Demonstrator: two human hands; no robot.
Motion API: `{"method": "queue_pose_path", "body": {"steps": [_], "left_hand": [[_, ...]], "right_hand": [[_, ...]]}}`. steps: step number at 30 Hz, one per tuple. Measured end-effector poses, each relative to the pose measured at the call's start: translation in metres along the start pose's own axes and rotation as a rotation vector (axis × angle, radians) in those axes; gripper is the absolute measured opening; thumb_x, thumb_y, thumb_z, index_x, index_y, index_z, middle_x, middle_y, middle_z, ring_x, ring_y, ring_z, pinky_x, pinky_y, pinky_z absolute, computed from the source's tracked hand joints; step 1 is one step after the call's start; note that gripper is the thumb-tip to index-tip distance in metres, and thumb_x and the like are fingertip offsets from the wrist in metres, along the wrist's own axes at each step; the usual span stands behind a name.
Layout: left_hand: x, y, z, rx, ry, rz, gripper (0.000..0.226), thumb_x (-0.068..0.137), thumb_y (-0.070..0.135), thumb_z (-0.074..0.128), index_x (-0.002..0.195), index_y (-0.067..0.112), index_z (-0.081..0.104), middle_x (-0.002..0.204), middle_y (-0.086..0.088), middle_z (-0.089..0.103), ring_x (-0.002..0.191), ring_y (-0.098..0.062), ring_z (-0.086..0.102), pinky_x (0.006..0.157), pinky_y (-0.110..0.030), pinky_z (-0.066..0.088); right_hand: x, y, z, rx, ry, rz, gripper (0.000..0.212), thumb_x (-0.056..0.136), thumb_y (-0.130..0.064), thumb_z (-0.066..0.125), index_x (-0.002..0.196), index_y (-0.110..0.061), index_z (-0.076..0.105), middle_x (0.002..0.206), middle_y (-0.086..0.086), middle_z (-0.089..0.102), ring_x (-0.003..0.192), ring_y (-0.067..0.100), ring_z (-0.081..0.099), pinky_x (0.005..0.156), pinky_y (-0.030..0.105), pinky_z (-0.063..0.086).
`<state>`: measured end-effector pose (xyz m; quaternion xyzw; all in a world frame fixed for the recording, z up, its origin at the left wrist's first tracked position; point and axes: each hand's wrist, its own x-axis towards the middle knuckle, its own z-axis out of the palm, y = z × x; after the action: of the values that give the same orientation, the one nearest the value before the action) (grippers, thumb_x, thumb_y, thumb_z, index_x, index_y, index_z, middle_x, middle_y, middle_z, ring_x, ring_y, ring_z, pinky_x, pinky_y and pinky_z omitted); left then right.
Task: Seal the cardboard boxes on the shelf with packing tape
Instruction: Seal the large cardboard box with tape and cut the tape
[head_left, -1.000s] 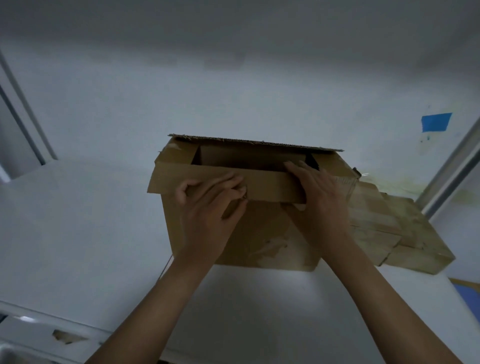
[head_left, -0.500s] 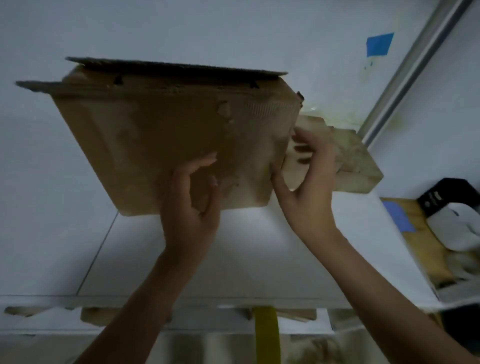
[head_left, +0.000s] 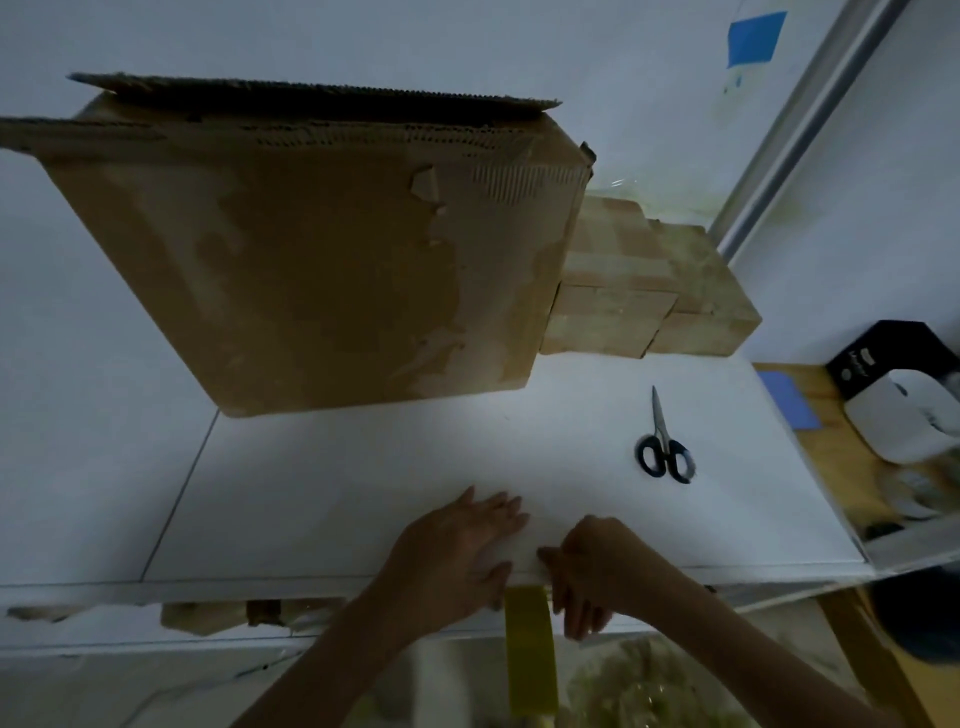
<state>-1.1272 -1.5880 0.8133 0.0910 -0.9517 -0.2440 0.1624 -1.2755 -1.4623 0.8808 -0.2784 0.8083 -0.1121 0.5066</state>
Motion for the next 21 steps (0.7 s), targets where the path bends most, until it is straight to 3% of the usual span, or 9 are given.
{"method": "queue_pose_path", "body": {"steps": [2, 5, 9, 12, 14, 16, 21], "left_hand": [[-0.003, -0.004, 0.005, 0.029, -0.034, 0.056, 0.052, 0.083, 0.041, 0.061, 0.132, 0.023, 0.064, 0.141, 0.006, 0.057, 0.135, -0.002, 0.046, 0.114, -0.031, 0.037], [-0.005, -0.006, 0.011, 0.032, -0.029, 0.100, 0.051, 0.084, 0.041, 0.063, 0.131, 0.022, 0.065, 0.144, 0.005, 0.055, 0.138, -0.005, 0.043, 0.118, -0.031, 0.029], [-0.008, -0.012, 0.012, 0.040, -0.029, 0.124, 0.061, 0.085, 0.045, 0.062, 0.139, 0.017, 0.058, 0.149, 0.006, 0.049, 0.143, -0.001, 0.034, 0.121, -0.029, 0.019], [-0.010, -0.014, 0.014, 0.010, -0.017, 0.150, 0.056, 0.090, 0.046, 0.059, 0.137, 0.015, 0.060, 0.148, 0.006, 0.050, 0.142, -0.001, 0.036, 0.120, -0.033, 0.024], [-0.012, -0.015, 0.016, 0.010, -0.015, 0.155, 0.056, 0.091, 0.045, 0.058, 0.139, 0.017, 0.058, 0.149, 0.007, 0.048, 0.143, 0.000, 0.033, 0.121, -0.032, 0.022], [-0.013, -0.017, 0.018, 0.015, -0.025, 0.161, 0.058, 0.088, 0.040, 0.061, 0.140, 0.017, 0.056, 0.151, 0.007, 0.046, 0.144, 0.000, 0.031, 0.122, -0.031, 0.018], [-0.011, -0.023, 0.024, 0.037, -0.008, 0.195, 0.061, 0.082, 0.035, 0.067, 0.139, 0.014, 0.058, 0.149, 0.002, 0.048, 0.143, -0.004, 0.034, 0.122, -0.033, 0.018]], "right_hand": [[-0.001, 0.001, 0.002, -0.091, -0.065, 0.097, 0.064, 0.102, -0.047, 0.037, 0.076, 0.001, 0.070, 0.080, 0.014, 0.075, 0.075, 0.023, 0.074, 0.070, 0.029, 0.061], [-0.006, 0.006, 0.018, 0.024, -0.169, 0.155, 0.052, 0.100, -0.048, 0.042, 0.090, -0.002, 0.064, 0.088, 0.014, 0.073, 0.079, 0.026, 0.072, 0.076, 0.033, 0.057], [0.002, 0.014, 0.038, 0.069, -0.223, 0.175, 0.036, 0.099, -0.049, 0.043, 0.097, -0.016, 0.057, 0.092, 0.002, 0.069, 0.066, 0.013, 0.064, 0.083, 0.032, 0.054], [0.006, 0.021, 0.032, 0.381, -0.179, 0.181, 0.042, 0.096, -0.048, 0.052, 0.110, -0.009, 0.063, 0.097, 0.006, 0.070, 0.077, 0.016, 0.065, 0.072, 0.027, 0.051], [0.001, 0.023, 0.031, 0.727, -0.252, 0.169, 0.039, 0.096, -0.036, 0.057, 0.120, -0.005, 0.061, 0.107, 0.015, 0.071, 0.095, 0.028, 0.069, 0.080, 0.034, 0.055], [-0.005, 0.023, 0.032, 0.942, -0.344, 0.178, 0.035, 0.098, -0.027, 0.055, 0.123, -0.003, 0.058, 0.110, 0.022, 0.070, 0.100, 0.034, 0.069, 0.081, 0.040, 0.057], [-0.008, 0.015, 0.034, 0.989, -0.305, 0.207, 0.032, 0.100, -0.021, 0.050, 0.118, 0.002, 0.064, 0.102, 0.020, 0.072, 0.081, 0.027, 0.073, 0.066, 0.034, 0.059]]}}
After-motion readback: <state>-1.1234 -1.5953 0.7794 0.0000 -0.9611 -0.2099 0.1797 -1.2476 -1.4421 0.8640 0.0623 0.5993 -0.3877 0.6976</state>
